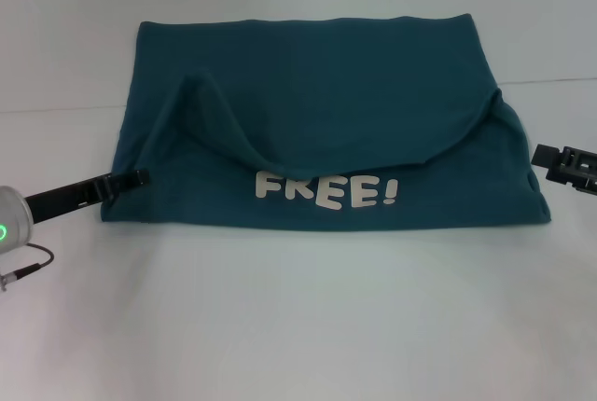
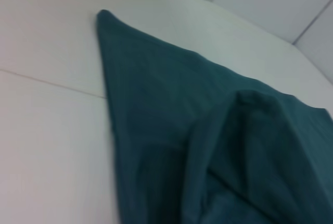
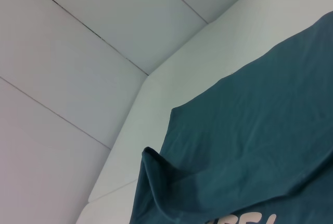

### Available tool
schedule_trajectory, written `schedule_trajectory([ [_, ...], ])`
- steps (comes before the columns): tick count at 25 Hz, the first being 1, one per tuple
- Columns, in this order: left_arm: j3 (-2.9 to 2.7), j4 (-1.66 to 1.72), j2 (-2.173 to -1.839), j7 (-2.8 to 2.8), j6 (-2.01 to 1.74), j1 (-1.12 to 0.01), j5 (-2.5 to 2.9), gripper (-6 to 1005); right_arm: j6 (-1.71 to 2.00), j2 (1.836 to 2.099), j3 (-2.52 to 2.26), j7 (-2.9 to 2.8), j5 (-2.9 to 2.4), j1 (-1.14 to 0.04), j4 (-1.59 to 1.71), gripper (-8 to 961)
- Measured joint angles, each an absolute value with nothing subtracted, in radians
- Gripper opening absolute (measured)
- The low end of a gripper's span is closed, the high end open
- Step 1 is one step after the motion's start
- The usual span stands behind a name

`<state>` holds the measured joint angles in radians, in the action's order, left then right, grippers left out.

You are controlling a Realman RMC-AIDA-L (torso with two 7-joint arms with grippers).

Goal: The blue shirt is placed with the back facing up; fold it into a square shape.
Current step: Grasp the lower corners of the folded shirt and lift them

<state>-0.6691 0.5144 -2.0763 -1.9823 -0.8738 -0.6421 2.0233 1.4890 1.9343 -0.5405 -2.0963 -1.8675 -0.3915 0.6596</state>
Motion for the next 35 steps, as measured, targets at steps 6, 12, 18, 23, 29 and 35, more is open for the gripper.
schedule_trajectory([
  [6,-0.685,0.477,-2.073,-2.000,-0.824,-0.662,2.032,668,1.489,1.934,-0.539,-2.094,-1.868,-0.383,0.658,746],
  [12,-0.698,0.447,-2.077,-2.000,-0.774,-0.681,2.047,659,1.489,1.932,-0.536,-2.090,-1.868,-0.380,0.644,745],
  [18,-0.710,0.439,-2.079,-2.000,-0.746,-0.688,2.049,649,1.491,1.930,-0.535,-2.089,-1.868,-0.380,0.644,745],
  [23,-0.710,0.436,-2.081,-2.001,-0.744,-0.690,2.066,642,1.490,1.929,-0.534,-2.089,-1.868,-0.380,0.644,745],
  [29,-0.710,0.440,-2.088,-2.030,-0.752,-0.692,2.105,632,1.489,1.930,-0.533,-2.089,-1.868,-0.379,0.644,746],
  [35,-0.722,0.463,-2.091,-2.057,-0.779,-0.687,2.119,552,1.496,1.929,-0.524,-2.091,-1.868,-0.379,0.644,746],
])
